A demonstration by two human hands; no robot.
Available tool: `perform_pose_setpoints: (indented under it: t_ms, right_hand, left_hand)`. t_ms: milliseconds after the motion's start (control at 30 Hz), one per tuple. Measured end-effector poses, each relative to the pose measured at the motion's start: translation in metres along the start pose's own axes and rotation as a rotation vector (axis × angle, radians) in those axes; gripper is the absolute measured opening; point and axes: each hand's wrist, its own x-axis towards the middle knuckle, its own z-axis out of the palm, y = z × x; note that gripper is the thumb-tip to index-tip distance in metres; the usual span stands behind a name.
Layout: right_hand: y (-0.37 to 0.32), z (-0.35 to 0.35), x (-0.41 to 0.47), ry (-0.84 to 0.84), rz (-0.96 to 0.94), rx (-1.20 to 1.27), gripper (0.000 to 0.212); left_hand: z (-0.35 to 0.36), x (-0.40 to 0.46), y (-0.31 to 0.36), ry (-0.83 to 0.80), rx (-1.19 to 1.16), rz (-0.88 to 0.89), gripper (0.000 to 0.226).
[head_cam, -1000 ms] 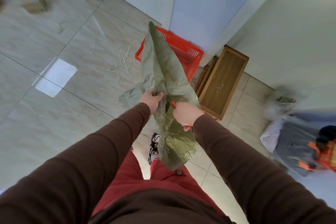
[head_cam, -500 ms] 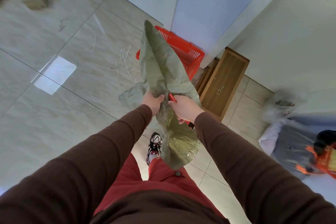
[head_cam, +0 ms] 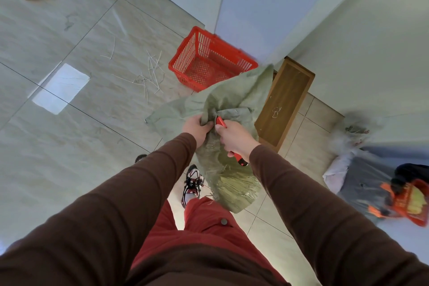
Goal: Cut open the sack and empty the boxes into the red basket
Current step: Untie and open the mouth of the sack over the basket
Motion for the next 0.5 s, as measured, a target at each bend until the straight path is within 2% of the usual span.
perform_pose_setpoints:
  t_ms: [100,233,333,400,467,500]
  right_hand:
    - [-0.001,0.005,-0.005,0.054,0.051,0.159,0.025]
    - [-0.009,0.001,-0.020,0.162,-0.047,-0.009,0.033]
    - [-0.019,-0.013,-0.034,0.276,-0.091,-0.006,0.035]
    - [-0.029,-0.046,-0.038,0.403,-0.135,0.205,0.031]
    - [-0.034,-0.079,-0.038,0.349,-0.158,0.468,0.026]
    - [-0.034,-0.086,-0.037,0.295,-0.160,0.487,0.023]
  left_hand:
    - [-0.006,0.006,0.004,-0.002,0.037,0.045,0.010]
    - [-0.008,0.024,0.018,0.026,0.164,0.072,0.013]
    - [-0.021,0.032,0.020,0.072,0.242,-0.015,0.020]
    - [-0.045,0.030,0.002,0.146,0.315,-0.113,0.021]
    - [-0.058,0.023,-0.013,0.120,0.224,-0.146,0.013]
    - [-0.056,0.019,-0.013,0.076,0.144,-0.131,0.012]
